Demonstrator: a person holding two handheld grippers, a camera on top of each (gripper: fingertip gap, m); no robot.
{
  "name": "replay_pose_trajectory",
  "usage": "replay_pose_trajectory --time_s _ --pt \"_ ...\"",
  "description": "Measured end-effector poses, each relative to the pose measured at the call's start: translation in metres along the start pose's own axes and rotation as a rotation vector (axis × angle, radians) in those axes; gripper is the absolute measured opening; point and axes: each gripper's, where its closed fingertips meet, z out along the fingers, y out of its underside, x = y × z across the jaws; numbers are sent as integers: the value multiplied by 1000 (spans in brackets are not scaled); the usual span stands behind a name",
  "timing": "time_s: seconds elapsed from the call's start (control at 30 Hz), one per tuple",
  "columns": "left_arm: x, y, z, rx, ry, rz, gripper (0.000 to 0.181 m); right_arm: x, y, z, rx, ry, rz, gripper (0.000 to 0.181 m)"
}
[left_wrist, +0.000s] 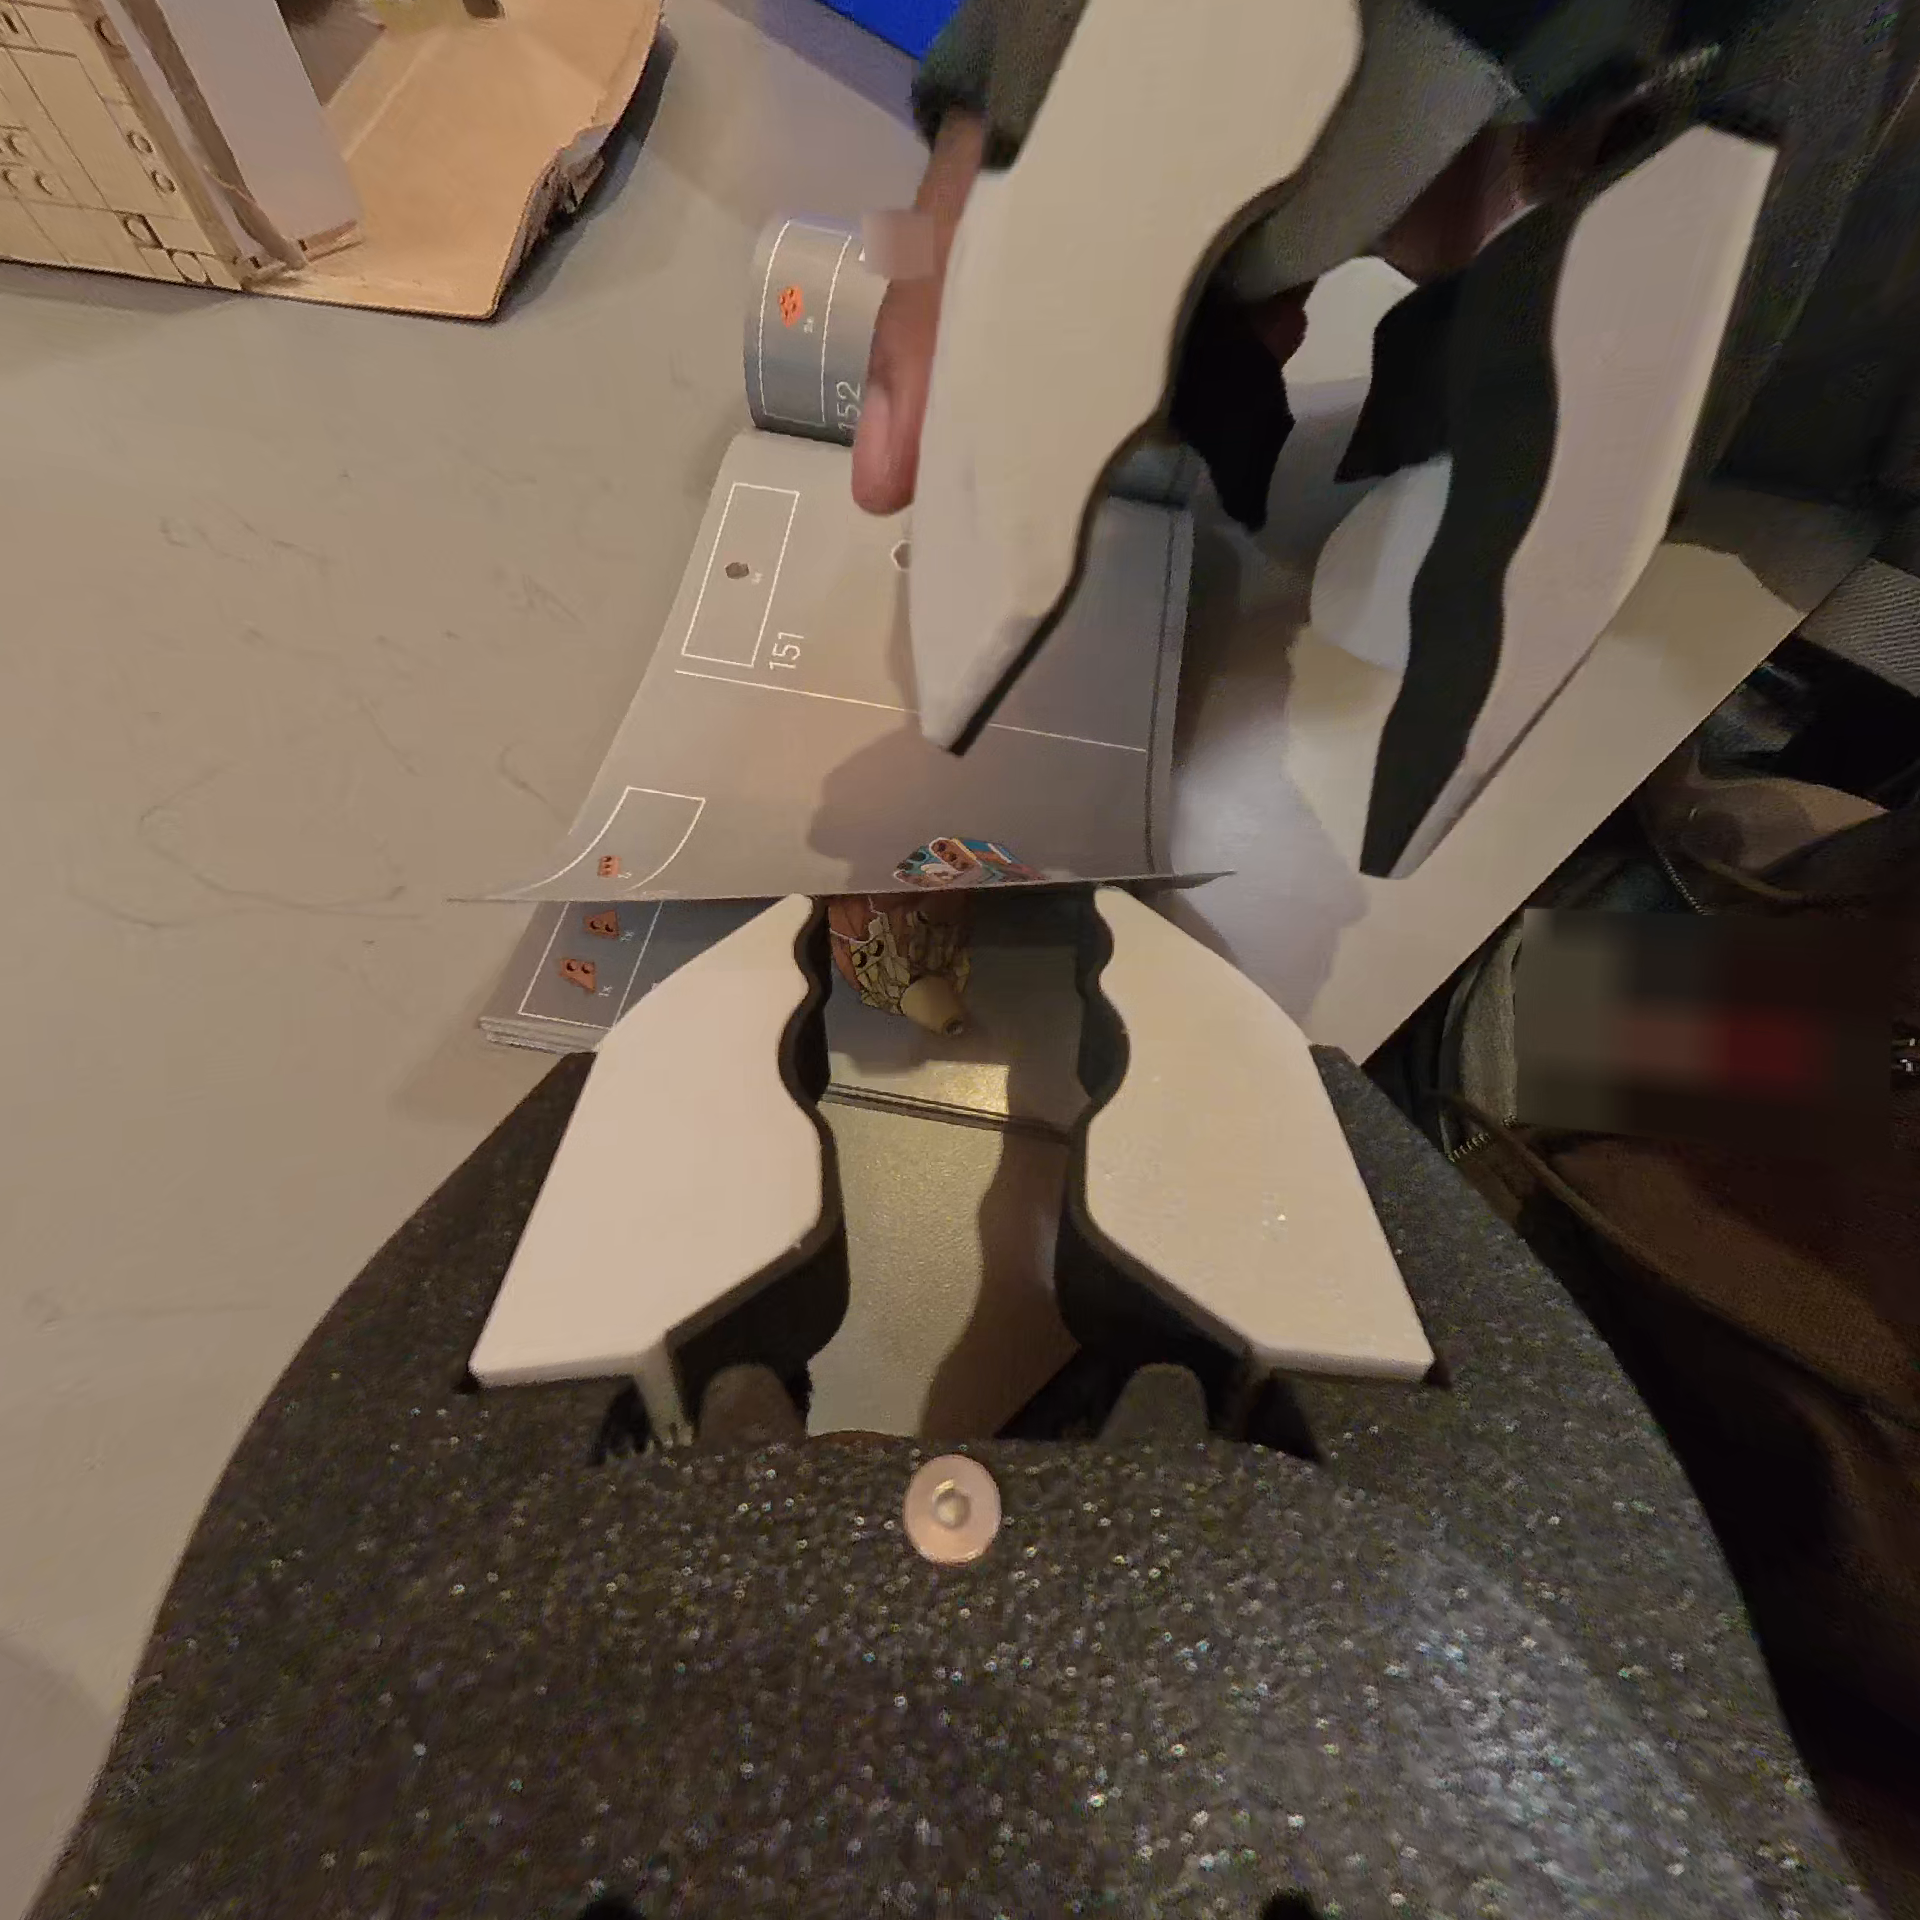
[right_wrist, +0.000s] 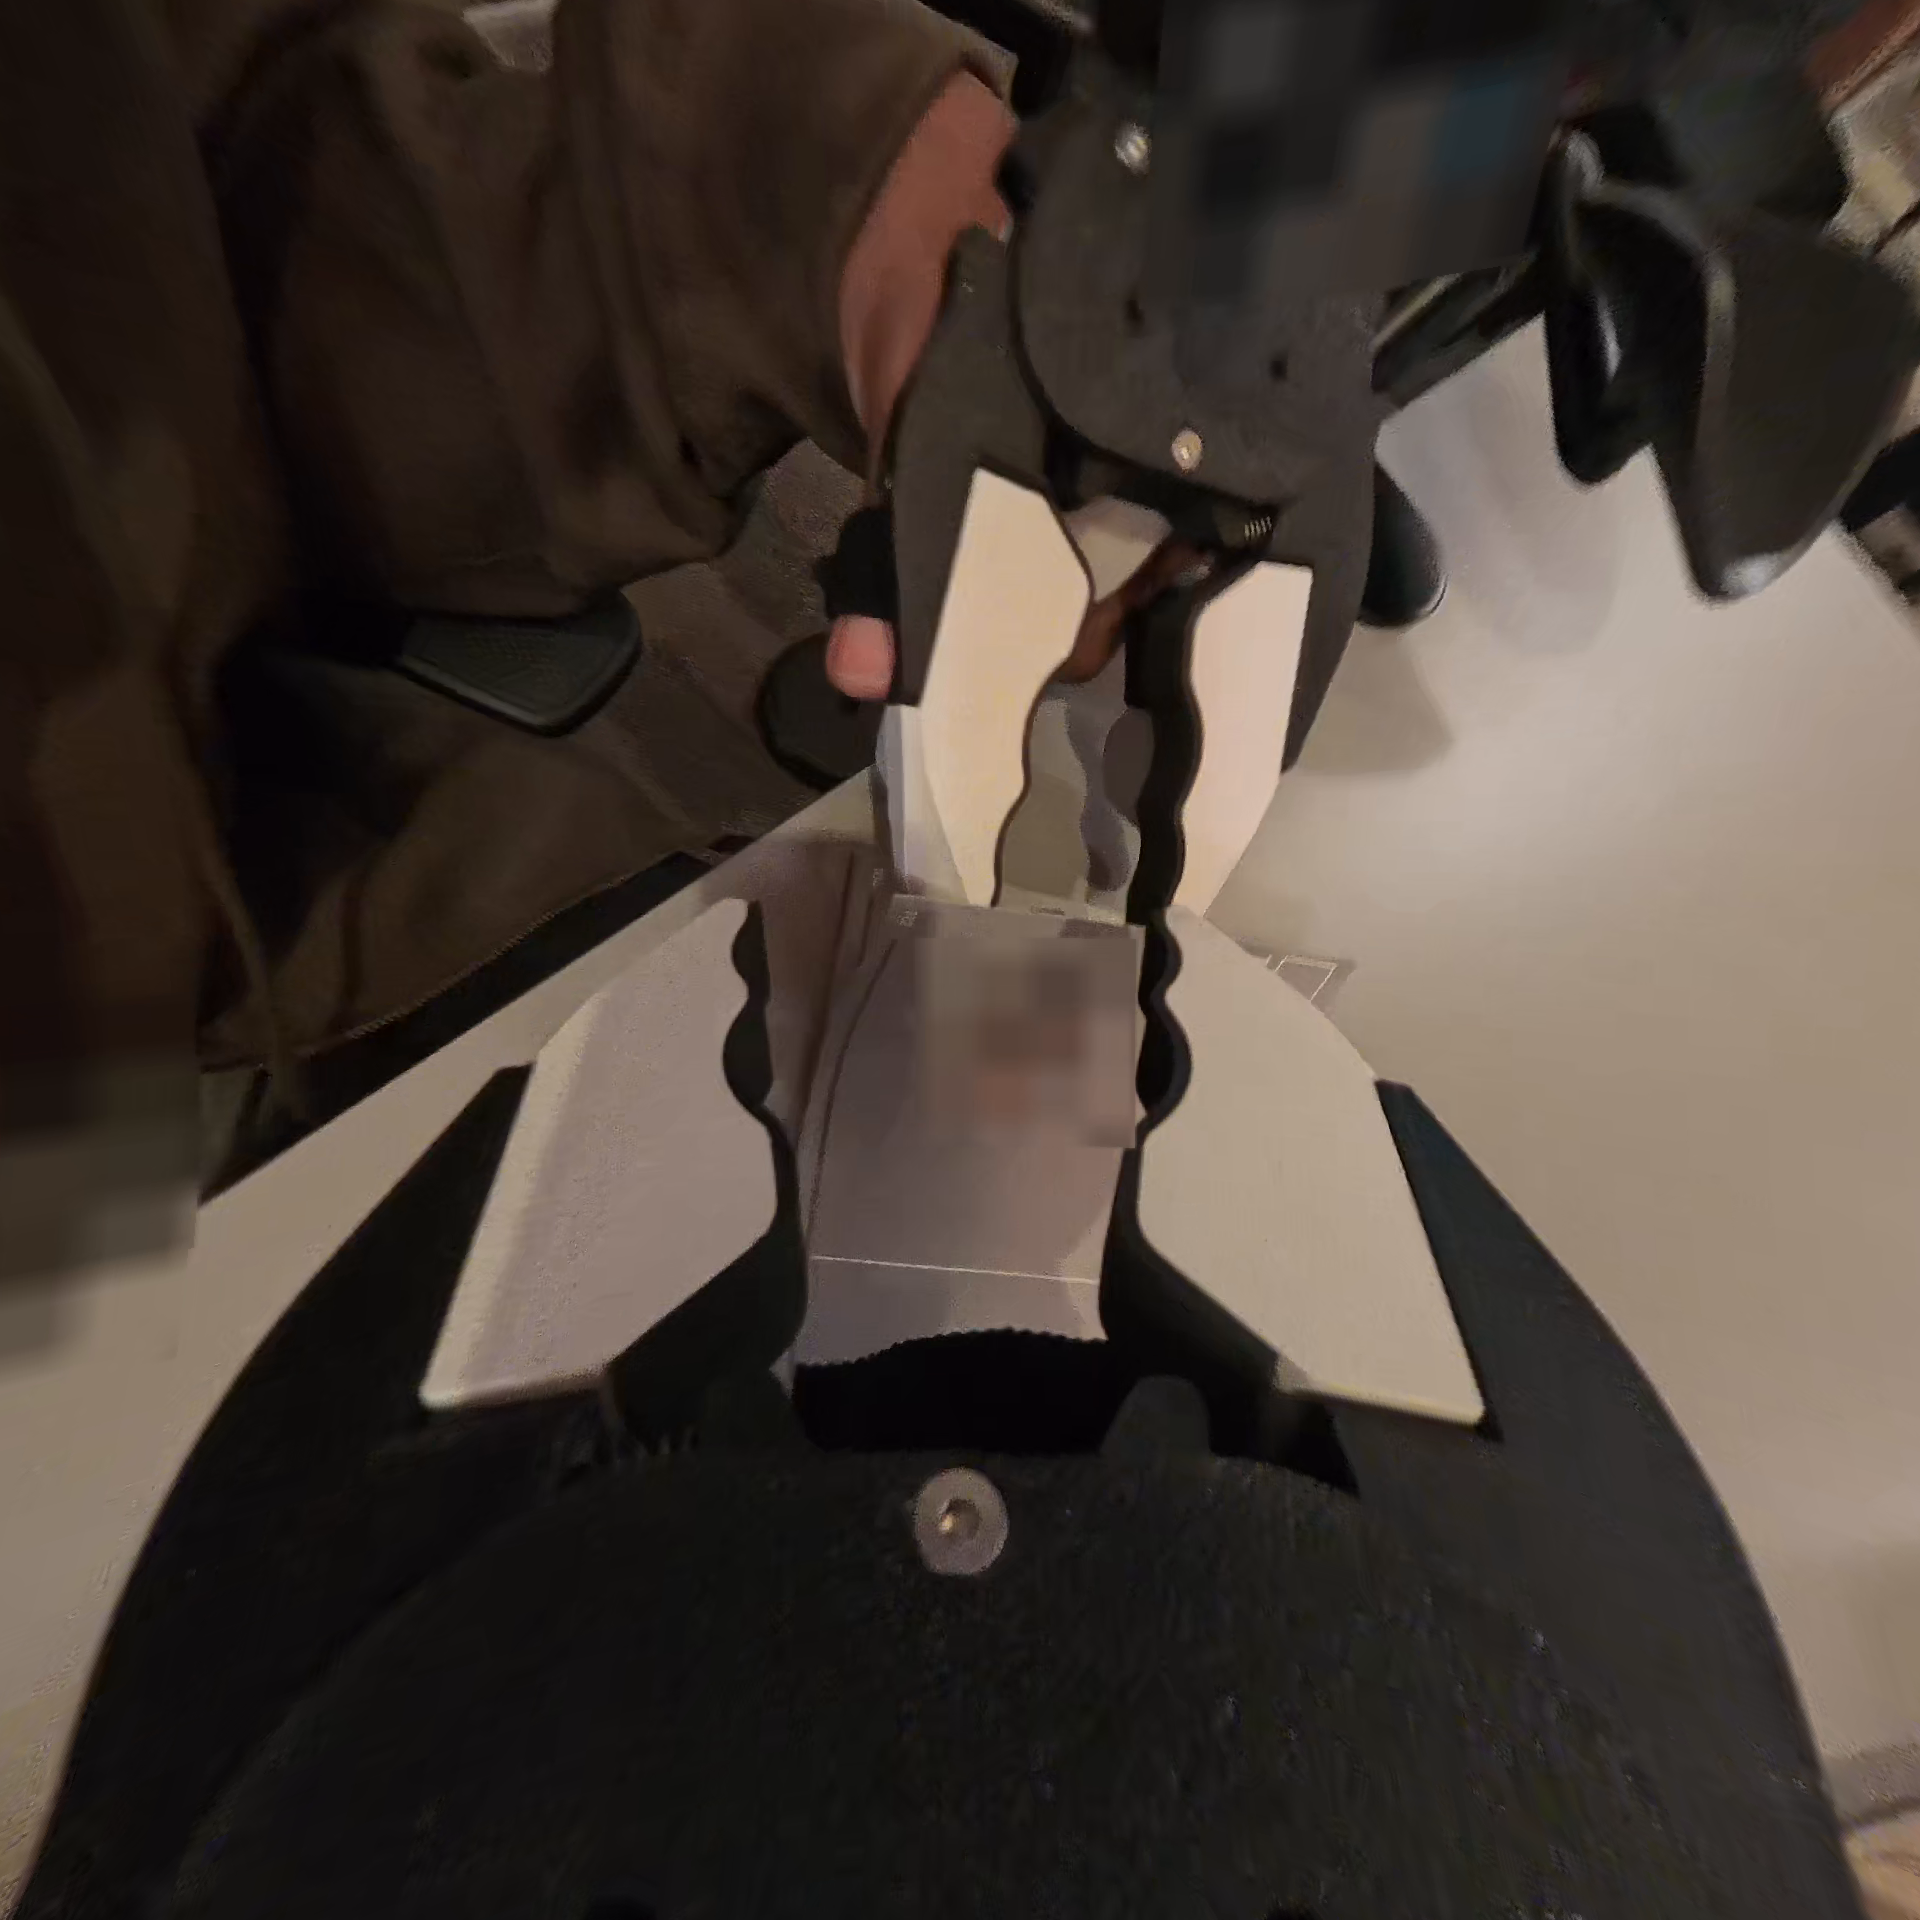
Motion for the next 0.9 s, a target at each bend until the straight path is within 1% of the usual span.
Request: replay_pose_trajectory --time_s 0.1,0.17,0.27,0.37,0.5,0.6,0.67,0.9 --pt "1 -1 0 6 4 0 46 3 -2 -2 -23 80 -172 68" --pt "1 -1 1 9 8 1 46 10 5 -4 -88 130 -254 68" --pt "3 -4 1 22 19 7 45 20 19 -7 -176 128 -211 72" --pt "6 -9 2 41 27 13 46 26 23 -8 -189 77 -186 73" --pt "7 -12 4 48 21 17 46 41 22 -11 -195 79 -257 73" --pt "7 -13 4 51 20 18 47 57 29 -13 -273 116 -349 73" --pt "7 -14 4 52 22 18 47 64 33 -12 -312 123 -372 74" --pt "7 -14 3 65 30 11 47 62 40 5 -331 93 -441 75"
